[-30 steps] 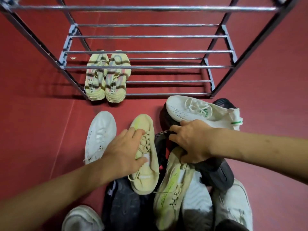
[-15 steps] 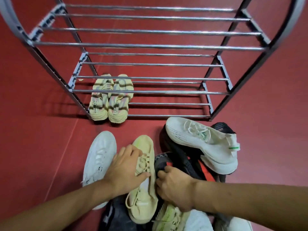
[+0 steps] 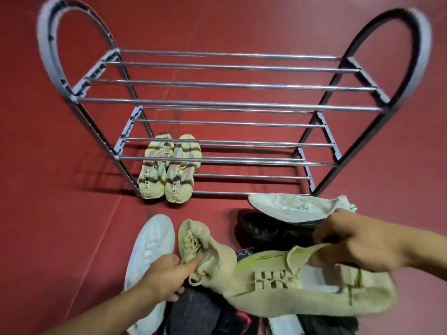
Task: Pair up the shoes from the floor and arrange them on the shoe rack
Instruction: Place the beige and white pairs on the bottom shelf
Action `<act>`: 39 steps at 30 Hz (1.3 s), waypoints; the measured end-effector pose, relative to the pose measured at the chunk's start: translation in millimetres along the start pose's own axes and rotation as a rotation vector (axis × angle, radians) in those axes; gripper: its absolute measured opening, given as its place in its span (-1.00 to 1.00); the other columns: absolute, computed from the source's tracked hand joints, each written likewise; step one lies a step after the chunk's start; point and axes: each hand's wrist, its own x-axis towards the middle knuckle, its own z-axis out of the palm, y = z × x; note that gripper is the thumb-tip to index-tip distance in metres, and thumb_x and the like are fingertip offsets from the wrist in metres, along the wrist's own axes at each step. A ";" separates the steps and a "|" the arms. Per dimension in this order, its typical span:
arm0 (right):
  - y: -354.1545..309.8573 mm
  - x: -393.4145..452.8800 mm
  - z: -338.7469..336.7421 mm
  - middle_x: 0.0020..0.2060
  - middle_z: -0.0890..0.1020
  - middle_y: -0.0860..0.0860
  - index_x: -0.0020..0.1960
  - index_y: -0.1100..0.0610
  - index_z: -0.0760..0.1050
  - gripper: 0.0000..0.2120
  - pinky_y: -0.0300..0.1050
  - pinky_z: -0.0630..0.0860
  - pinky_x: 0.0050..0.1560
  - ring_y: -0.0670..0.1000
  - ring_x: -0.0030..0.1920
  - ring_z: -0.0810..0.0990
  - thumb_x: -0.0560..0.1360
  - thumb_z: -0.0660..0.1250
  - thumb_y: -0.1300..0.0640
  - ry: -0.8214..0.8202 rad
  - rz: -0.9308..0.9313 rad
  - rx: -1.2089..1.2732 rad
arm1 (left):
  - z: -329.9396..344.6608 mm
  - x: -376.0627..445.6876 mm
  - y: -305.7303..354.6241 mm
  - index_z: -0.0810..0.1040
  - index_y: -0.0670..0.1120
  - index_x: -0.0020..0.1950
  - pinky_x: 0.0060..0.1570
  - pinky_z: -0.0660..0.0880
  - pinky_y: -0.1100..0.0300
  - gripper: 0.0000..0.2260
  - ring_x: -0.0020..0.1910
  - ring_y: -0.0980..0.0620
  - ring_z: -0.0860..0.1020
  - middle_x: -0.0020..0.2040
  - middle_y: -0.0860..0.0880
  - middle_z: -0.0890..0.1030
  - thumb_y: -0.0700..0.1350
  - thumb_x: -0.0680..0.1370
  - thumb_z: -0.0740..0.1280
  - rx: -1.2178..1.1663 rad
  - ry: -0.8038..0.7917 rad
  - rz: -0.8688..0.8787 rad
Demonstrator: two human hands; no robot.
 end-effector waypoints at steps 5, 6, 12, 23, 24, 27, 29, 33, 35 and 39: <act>-19.2 6.2 -36.3 -0.48 0.42 -0.05 -0.29 0.21 0.51 -0.60 -0.10 0.37 -0.38 -0.09 -0.44 0.38 0.41 0.45 -0.13 0.001 0.006 -0.129 | 2.3 -6.7 -2.8 0.54 0.00 -0.13 -0.16 0.64 0.09 -0.70 -0.11 0.03 0.62 -0.13 0.00 0.62 0.23 0.43 0.38 0.177 -0.020 0.121; -22.3 4.2 -44.1 -0.49 0.42 -0.06 -0.33 0.19 0.49 -0.61 -0.08 0.36 -0.37 -0.08 -0.44 0.37 0.41 0.47 -0.11 -0.030 0.058 -0.150 | 2.5 -7.8 -7.2 0.56 0.06 -0.07 -0.07 0.60 0.13 -0.67 -0.07 0.06 0.60 -0.11 0.05 0.61 0.29 0.41 0.31 0.355 0.012 0.223; -19.3 -18.7 -87.9 -0.41 0.61 -0.07 -0.23 0.03 0.62 -0.62 -0.03 0.61 -0.17 -0.10 -0.37 0.56 0.21 0.34 -0.26 0.064 0.193 -0.188 | 33.1 -33.3 -27.5 0.02 0.50 0.41 0.19 0.46 0.24 -0.35 0.13 0.14 0.52 0.17 0.21 0.41 0.25 0.37 0.21 0.511 0.060 0.444; -6.1 114.3 55.9 -0.28 0.56 -0.04 -0.11 0.09 0.39 -0.80 -0.13 0.37 -0.34 -0.03 -0.28 0.48 0.57 0.35 0.02 0.596 0.303 0.671 | 18.9 -32.9 3.7 0.52 0.21 -0.22 -0.15 0.49 0.19 -0.74 -0.18 0.06 0.58 -0.21 -0.03 0.64 -0.17 0.51 0.31 0.194 0.283 0.351; -5.8 124.2 53.7 -0.24 0.55 -0.04 -0.10 0.09 0.37 -0.79 -0.12 0.36 -0.30 -0.02 -0.23 0.48 0.59 0.32 0.00 0.628 0.294 0.648 | 13.4 -29.0 9.9 0.55 0.16 -0.21 -0.22 0.45 0.26 -0.73 -0.22 0.09 0.57 -0.25 -0.02 0.64 -0.21 0.53 0.30 0.174 0.303 0.372; -7.5 153.8 39.1 -0.13 0.53 0.00 0.01 0.12 0.31 -0.82 -0.16 0.31 -0.30 0.00 -0.16 0.46 0.63 0.25 0.03 0.683 0.267 0.608 | 1.8 -11.0 43.6 0.62 -0.08 -0.16 -0.34 0.37 0.30 -0.82 -0.31 0.12 0.53 -0.34 0.02 0.60 -0.24 0.56 0.27 0.163 0.367 0.428; -7.4 172.6 26.7 -0.06 0.53 0.05 0.10 0.15 0.32 -0.82 -0.08 0.36 -0.20 0.08 -0.07 0.51 0.64 0.23 0.05 0.701 0.282 0.623 | 0.0 10.1 68.7 0.59 -0.15 -0.19 -0.35 0.38 0.15 -0.84 -0.34 -0.03 0.51 -0.37 0.02 0.56 -0.22 0.55 0.26 0.226 0.394 0.450; -0.1 204.2 11.2 0.08 0.64 0.18 0.17 0.22 0.52 -0.76 -0.05 0.45 -0.06 0.22 0.07 0.60 0.59 0.23 0.13 0.739 0.378 0.606 | 4.1 61.0 110.5 0.44 -0.18 -0.32 -0.33 0.29 0.07 -0.78 -0.29 -0.19 0.50 -0.36 -0.11 0.52 -0.18 0.54 0.25 0.349 0.435 0.507; 2.5 214.3 9.6 0.12 0.66 0.23 0.17 0.26 0.57 -0.74 -0.02 0.53 -0.01 0.25 0.10 0.63 0.58 0.22 0.16 0.705 0.442 0.566 | 8.7 78.9 126.2 0.42 -0.18 -0.30 -0.30 0.28 0.08 -0.78 -0.20 -0.24 0.54 -0.26 -0.19 0.56 -0.17 0.54 0.23 0.368 0.478 0.506; 1.7 218.2 0.9 0.31 0.57 0.23 0.37 0.25 0.49 -0.64 0.03 0.49 0.29 0.23 0.32 0.54 0.70 0.08 0.11 0.570 0.496 0.455 | 20.1 103.5 154.5 0.56 -0.26 -0.03 -0.13 0.38 0.07 -0.79 0.05 -0.29 0.58 0.05 -0.27 0.63 -0.14 0.59 0.21 0.320 0.523 0.393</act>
